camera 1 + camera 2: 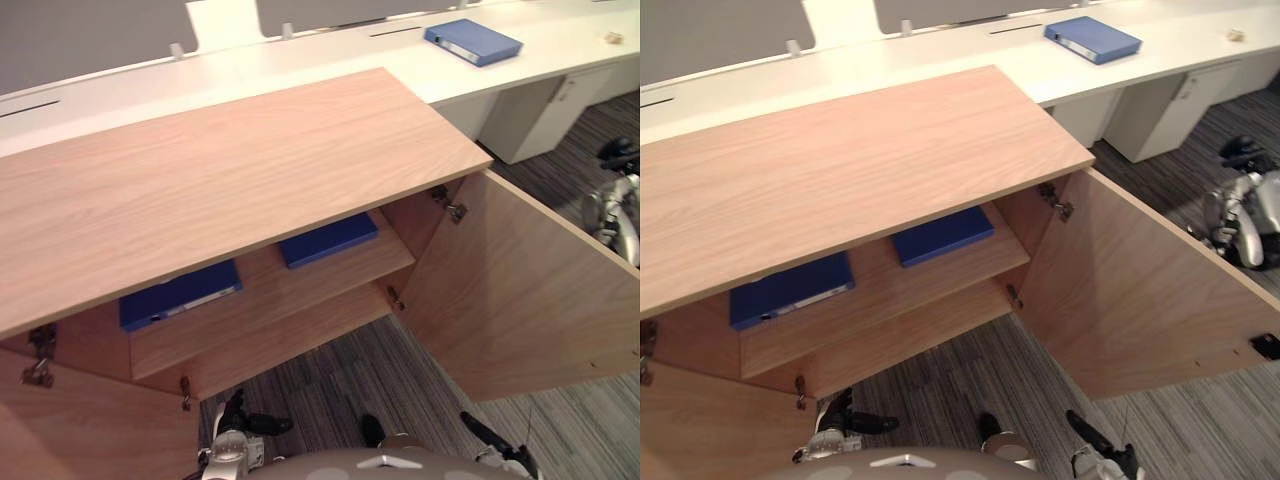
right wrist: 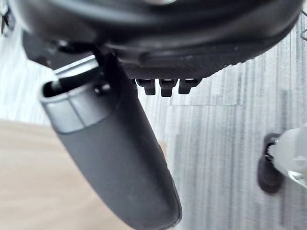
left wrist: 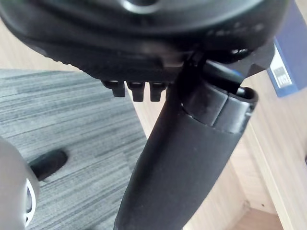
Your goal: Walk over to the cabinet, pick up the folder, carry it to the office cabinet, place the folder inside the office cabinet, then close the office cabinet door
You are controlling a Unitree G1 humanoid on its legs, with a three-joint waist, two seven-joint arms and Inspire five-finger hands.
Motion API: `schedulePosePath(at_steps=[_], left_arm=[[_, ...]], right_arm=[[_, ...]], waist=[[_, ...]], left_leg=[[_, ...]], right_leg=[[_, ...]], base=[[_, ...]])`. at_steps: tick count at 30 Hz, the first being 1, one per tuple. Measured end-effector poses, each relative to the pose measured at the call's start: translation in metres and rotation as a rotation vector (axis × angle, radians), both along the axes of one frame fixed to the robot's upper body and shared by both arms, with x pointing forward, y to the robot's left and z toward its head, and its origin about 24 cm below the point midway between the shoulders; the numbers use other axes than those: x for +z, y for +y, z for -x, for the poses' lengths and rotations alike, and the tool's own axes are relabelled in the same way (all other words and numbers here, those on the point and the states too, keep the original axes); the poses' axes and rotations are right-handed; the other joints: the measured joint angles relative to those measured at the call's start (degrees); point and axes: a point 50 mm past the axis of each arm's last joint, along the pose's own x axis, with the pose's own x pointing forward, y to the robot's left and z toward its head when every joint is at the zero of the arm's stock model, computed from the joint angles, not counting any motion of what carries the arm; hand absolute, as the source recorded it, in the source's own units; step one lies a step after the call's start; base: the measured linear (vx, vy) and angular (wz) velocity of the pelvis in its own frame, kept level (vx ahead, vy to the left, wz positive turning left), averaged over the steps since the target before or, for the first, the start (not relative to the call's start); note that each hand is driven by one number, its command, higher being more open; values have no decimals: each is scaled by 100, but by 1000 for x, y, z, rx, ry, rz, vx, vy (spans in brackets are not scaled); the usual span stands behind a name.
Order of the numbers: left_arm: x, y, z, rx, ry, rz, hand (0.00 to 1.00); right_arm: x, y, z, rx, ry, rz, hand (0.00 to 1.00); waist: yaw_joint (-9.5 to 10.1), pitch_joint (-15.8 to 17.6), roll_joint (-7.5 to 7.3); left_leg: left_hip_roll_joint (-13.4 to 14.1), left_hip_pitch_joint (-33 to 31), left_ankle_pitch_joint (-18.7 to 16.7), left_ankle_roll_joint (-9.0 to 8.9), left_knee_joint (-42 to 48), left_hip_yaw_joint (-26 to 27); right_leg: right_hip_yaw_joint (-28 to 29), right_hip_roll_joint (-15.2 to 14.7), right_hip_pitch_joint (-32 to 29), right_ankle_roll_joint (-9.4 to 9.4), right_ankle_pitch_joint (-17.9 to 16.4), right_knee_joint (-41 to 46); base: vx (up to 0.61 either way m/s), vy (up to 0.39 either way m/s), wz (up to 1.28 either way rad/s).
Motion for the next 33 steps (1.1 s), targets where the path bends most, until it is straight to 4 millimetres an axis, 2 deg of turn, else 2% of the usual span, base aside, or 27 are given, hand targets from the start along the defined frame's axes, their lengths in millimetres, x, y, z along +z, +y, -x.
schedulePosePath(at_steps=[4, 6, 10, 12, 15, 16, 19, 24, 33], left_arm=[[2, 0, -4, -3, -18, -3, 100], [2, 0, -4, -3, -23, -4, 100], [4, 0, -6, -13, -36, -9, 100], [4, 0, -4, -27, -31, -11, 100], [2, 0, 1, -40, -18, -6, 100], [1, 0, 4, -47, -9, -4, 100], [2, 4, 4, -77, -6, -19, 100], [3, 1, 2, -125, -18, -18, 100], [1, -1, 7, -145, -3, -8, 100]], right_arm=[[23, -24, -16, -41, -90, 126, 100], [41, -38, -31, -47, -160, 206, 100], [67, -65, -57, -27, -216, 330, 100], [88, -85, -74, 13, -244, 420, 100], [111, -105, -89, 66, -268, 519, 100], [126, -116, -98, 105, -278, 576, 100], [145, -128, -109, 217, -262, 668, 100], [154, -135, -120, 357, -202, 726, 100], [157, -133, -128, 460, -163, 763, 100]], waist=[[-91, 9, 37], [-199, 23, 75], [-217, 103, 152], [-222, 157, 229], [-223, 175, 298], [-223, 188, 333], [-224, 197, 363], [-236, 213, 374], [-437, 229, 349]], left_leg=[[27, -41, -73, -23, 92, 213], [26, -90, -82, -33, 116, 249], [29, -190, -93, -50, 174, 275], [28, -249, -92, -49, 196, 240], [24, -302, -88, -42, 207, 156], [24, -312, -83, -34, 206, 33], [36, -386, -79, -28, 206, -190], [55, -414, -61, -4, 207, -342], [-29, -483, 9, 79, 206, -536]], right_leg=[[256, 77, -189, 7, 4, 118], [302, 84, -265, 24, 16, 135], [348, 83, -359, 36, 64, 105], [352, 65, -377, 51, 121, 27], [348, 44, -371, 53, 199, -113], [345, 46, -360, 54, 227, -160], [289, 41, -349, 51, 309, -277], [132, 31, -301, 36, 336, -325], [-124, -99, -225, 64, 460, -493]], base=[[4, -20, -41], [-19, -34, -14], [-38, -39, -6], [-17, -34, 0], [2, -12, -1], [11, -33, -2], [20, -37, 6], [12, -23, 13], [-9, 2, 9]])
